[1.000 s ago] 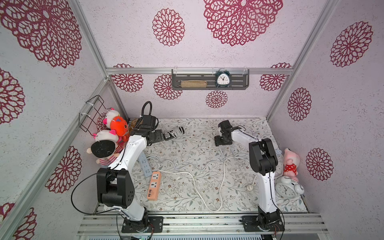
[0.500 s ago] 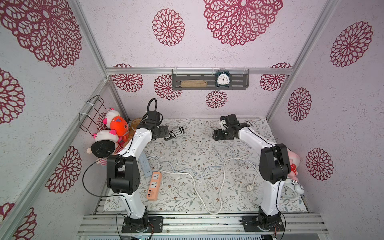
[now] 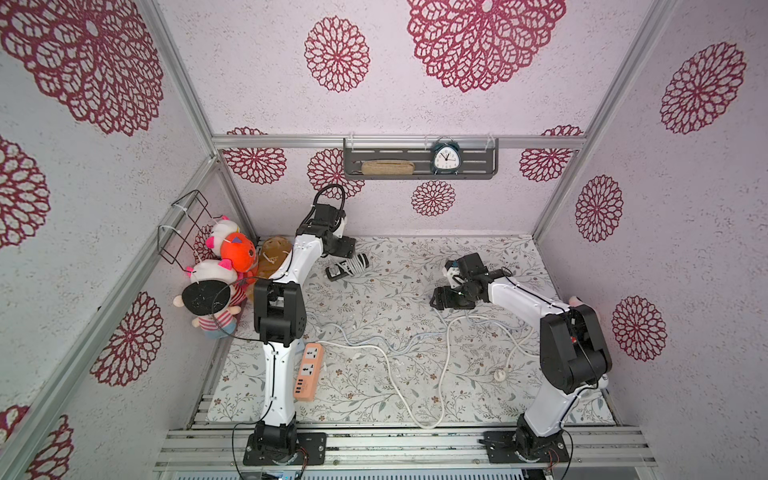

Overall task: Unwrap the cord wrapped around the power strip
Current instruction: Move the power strip to the center of the board.

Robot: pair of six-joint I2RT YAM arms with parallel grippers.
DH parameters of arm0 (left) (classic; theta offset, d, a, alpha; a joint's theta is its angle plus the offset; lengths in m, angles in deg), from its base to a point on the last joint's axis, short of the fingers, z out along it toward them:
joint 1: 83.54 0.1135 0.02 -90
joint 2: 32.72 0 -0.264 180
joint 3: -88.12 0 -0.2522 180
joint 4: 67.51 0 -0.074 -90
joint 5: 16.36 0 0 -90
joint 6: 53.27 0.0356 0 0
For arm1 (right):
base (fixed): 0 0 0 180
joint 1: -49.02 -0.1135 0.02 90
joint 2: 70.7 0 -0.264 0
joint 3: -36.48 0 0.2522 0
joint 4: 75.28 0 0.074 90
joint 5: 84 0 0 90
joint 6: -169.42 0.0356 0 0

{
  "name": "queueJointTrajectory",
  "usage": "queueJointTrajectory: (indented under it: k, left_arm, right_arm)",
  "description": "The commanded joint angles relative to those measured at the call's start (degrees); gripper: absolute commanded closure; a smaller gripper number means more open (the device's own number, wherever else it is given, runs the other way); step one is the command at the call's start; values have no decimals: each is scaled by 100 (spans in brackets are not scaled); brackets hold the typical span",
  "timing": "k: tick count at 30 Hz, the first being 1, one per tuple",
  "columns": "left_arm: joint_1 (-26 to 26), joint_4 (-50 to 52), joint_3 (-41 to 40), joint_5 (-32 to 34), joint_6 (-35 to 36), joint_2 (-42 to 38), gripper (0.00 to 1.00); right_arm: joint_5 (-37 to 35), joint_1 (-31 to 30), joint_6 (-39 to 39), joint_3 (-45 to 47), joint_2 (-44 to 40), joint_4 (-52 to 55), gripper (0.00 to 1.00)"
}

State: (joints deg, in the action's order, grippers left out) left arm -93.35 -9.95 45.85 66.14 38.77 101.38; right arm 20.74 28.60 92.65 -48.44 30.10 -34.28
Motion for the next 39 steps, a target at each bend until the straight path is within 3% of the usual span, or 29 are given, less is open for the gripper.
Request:
queueJointTrajectory:
  k: [1, 7, 12, 16, 20, 23, 24, 29, 37, 39]
  left_arm:
    - [-252, 546, 365, -355, 1015, 355, 2]
    - [-496, 1410, 1351, 87, 1743, 1094, 3]
    - [-722, 1842, 1456, 871, 2090, 1336, 3]
    - [-743, 1769, 1453, 1325, 1943, 1373, 2]
    - [-742, 1859, 1627, 1594, 1558, 1462, 13]
    - [-716, 1853, 1788, 2149, 1295, 1604, 7]
    - [-684, 1884, 1879, 2241, 1213, 1665, 0]
    - [-612, 1906, 1903, 1986, 1082, 1799, 1]
    - [-547, 1963, 2074, 1693, -5, 1585, 54]
    - [-440, 2366, 2289, 1573, -791, 1532, 53]
  right_arm:
    - [23, 7, 56, 26, -350, -93, 19]
    - [-115, 14, -59, 125, -376, 41, 20]
    - [-96, 15, -33, 138, -317, -2, 20]
    - [-37, 18, 10, 128, -242, -52, 20]
    - [-17, 19, 30, 161, -227, -75, 20]
    - [7, 21, 40, 202, -227, -101, 21]
    - [33, 18, 55, 207, -227, -112, 20]
    - [52, 4, 67, 234, -244, -123, 21]
    - [54, 4, 79, 295, -280, -110, 21]
    - [68, 3, 82, 295, -281, -136, 21]
